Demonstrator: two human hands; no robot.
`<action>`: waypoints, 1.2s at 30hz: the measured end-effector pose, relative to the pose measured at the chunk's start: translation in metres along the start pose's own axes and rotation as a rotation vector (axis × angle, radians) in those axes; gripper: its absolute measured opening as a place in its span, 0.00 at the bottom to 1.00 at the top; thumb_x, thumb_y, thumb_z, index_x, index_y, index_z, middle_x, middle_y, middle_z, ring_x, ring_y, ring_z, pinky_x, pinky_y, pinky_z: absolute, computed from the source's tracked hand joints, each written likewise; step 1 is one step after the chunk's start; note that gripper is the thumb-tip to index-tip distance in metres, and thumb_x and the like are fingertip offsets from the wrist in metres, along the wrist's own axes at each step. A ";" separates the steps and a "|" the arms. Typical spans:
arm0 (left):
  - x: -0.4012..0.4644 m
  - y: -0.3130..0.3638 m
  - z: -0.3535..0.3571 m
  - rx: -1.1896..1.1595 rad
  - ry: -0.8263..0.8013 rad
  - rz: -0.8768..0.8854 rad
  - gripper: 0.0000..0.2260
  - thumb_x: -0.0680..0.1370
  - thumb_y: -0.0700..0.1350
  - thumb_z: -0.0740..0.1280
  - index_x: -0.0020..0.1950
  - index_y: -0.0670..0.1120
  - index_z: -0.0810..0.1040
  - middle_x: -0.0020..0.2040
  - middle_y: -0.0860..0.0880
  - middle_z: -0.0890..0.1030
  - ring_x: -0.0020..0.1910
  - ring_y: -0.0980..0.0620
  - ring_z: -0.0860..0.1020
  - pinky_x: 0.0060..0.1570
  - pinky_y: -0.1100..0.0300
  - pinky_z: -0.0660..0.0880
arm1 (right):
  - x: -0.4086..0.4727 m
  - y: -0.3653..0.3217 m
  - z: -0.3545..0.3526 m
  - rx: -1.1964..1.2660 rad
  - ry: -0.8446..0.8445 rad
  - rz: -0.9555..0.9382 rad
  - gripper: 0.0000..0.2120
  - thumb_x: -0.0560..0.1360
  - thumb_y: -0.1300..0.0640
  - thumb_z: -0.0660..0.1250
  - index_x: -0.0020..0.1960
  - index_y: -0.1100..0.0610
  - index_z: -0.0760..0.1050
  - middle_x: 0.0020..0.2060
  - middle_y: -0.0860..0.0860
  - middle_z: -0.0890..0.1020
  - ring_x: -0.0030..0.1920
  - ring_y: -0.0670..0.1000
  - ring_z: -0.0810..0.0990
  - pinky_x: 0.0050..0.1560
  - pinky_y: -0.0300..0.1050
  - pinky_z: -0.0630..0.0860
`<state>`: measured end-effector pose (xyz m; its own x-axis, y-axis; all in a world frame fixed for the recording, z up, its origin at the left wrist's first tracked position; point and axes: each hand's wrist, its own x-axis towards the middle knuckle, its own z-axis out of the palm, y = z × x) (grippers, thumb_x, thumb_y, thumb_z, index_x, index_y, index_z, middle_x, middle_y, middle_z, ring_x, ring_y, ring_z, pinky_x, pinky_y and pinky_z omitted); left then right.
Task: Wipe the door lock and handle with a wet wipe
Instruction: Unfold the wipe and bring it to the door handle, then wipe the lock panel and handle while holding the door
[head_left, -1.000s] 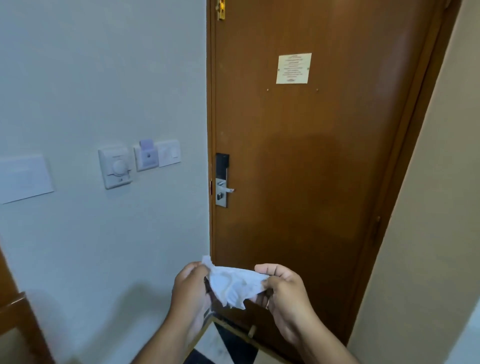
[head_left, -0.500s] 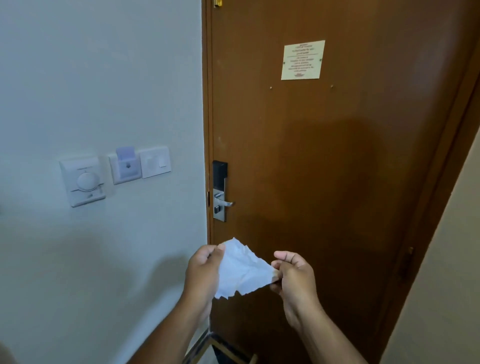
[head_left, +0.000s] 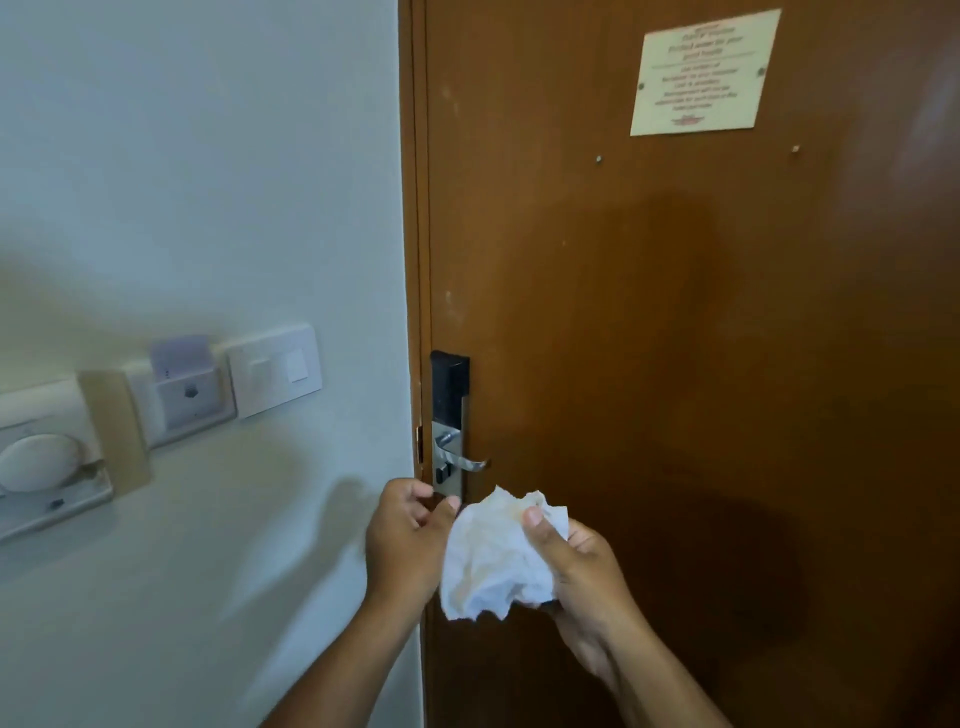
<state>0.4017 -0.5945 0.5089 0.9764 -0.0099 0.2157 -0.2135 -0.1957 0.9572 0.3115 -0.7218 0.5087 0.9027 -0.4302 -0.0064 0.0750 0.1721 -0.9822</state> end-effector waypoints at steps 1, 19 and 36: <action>0.006 -0.002 0.002 -0.007 0.006 0.043 0.08 0.74 0.51 0.72 0.44 0.53 0.74 0.41 0.50 0.79 0.43 0.49 0.80 0.40 0.51 0.80 | 0.009 0.000 0.002 0.010 0.011 0.010 0.17 0.75 0.46 0.66 0.52 0.58 0.80 0.44 0.59 0.86 0.43 0.59 0.85 0.36 0.49 0.76; 0.122 -0.010 0.085 -0.217 -0.295 -0.214 0.07 0.80 0.48 0.64 0.49 0.47 0.79 0.47 0.43 0.84 0.44 0.46 0.84 0.38 0.60 0.81 | 0.182 0.006 -0.012 -0.088 -0.338 0.099 0.18 0.70 0.49 0.72 0.56 0.58 0.77 0.38 0.53 0.86 0.33 0.48 0.82 0.34 0.40 0.77; 0.208 -0.019 0.068 -0.227 -0.553 -0.269 0.14 0.75 0.52 0.69 0.51 0.42 0.80 0.46 0.39 0.82 0.48 0.40 0.81 0.52 0.44 0.79 | 0.230 0.028 0.028 -0.368 -0.355 -0.030 0.36 0.66 0.42 0.75 0.67 0.35 0.58 0.56 0.47 0.74 0.56 0.47 0.78 0.51 0.41 0.78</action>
<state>0.6113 -0.6598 0.5223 0.8567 -0.5040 -0.1100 0.0982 -0.0501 0.9939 0.5332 -0.7909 0.4855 0.9955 -0.0919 0.0244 0.0068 -0.1870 -0.9823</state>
